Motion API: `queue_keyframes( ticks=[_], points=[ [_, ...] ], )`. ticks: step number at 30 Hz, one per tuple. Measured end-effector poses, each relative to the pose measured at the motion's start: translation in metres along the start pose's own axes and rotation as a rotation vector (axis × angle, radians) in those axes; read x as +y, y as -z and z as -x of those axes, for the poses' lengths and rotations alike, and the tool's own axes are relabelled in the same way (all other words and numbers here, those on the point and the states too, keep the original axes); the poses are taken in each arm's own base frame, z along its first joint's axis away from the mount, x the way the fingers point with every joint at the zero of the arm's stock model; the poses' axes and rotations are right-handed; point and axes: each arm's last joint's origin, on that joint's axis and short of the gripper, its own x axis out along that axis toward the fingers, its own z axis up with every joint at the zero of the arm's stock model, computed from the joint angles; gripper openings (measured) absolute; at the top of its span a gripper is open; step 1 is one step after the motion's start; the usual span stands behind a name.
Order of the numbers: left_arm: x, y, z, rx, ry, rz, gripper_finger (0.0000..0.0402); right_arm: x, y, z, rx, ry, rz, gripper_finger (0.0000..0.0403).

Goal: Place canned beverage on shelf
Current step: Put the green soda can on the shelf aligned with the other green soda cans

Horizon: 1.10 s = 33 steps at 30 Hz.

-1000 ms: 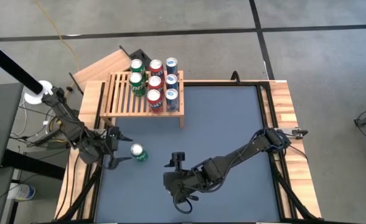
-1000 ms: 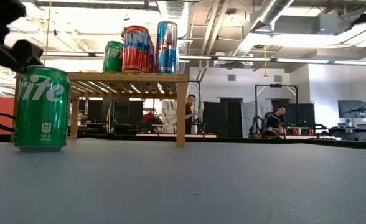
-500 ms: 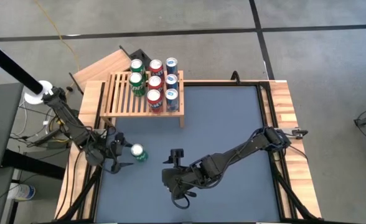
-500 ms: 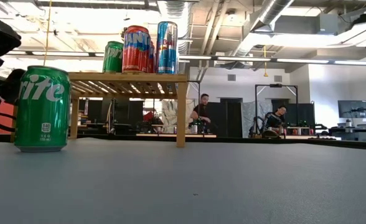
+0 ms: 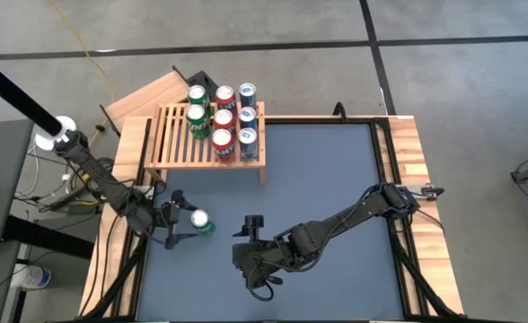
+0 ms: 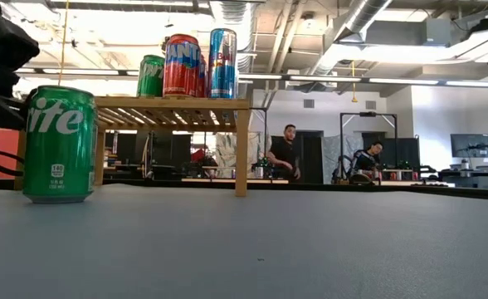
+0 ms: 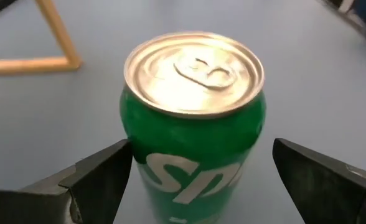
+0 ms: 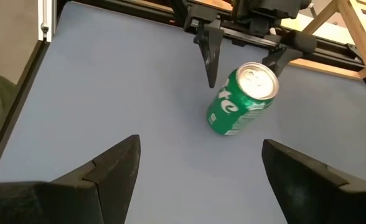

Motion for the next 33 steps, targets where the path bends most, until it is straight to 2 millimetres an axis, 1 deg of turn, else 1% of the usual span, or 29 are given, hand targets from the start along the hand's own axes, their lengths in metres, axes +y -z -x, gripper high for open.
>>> queue_keyframes(
  ticks=[5, 11, 15, 18, 26, 30, 33],
  points=[
    [0.002, -0.004, -0.004, -0.063, 0.044, -0.006, 0.0374, 0.0, -0.001, 0.0, -0.005, -0.003, 0.002, 0.0329],
    [0.009, 0.0, -0.008, -0.077, 0.008, -0.001, 0.0374, 0.0, -0.001, 0.0, -0.009, -0.005, -0.001, 0.0329],
    [0.012, -0.003, -0.01, -0.097, -0.011, -0.019, 0.0374, 0.0, -0.001, 0.0, -0.012, -0.008, -0.002, 0.0329],
    [0.013, -0.006, -0.012, -0.119, 0.016, -0.046, 0.0374, 0.0, -0.001, 0.0, -0.012, -0.008, -0.001, 0.0329],
    [0.018, -0.008, -0.019, -0.108, 0.087, -0.069, 0.0374, 0.001, -0.003, 0.0, -0.025, -0.01, 0.001, 0.0329],
    [0.02, -0.01, -0.023, -0.118, 0.069, -0.091, 0.0374, 0.001, -0.003, 0.0, -0.026, -0.01, 0.001, 0.0329],
    [0.022, -0.008, -0.025, -0.092, 0.049, -0.084, 0.0372, 0.001, -0.003, 0.0, -0.026, -0.01, 0.001, 0.0329]
  ],
)
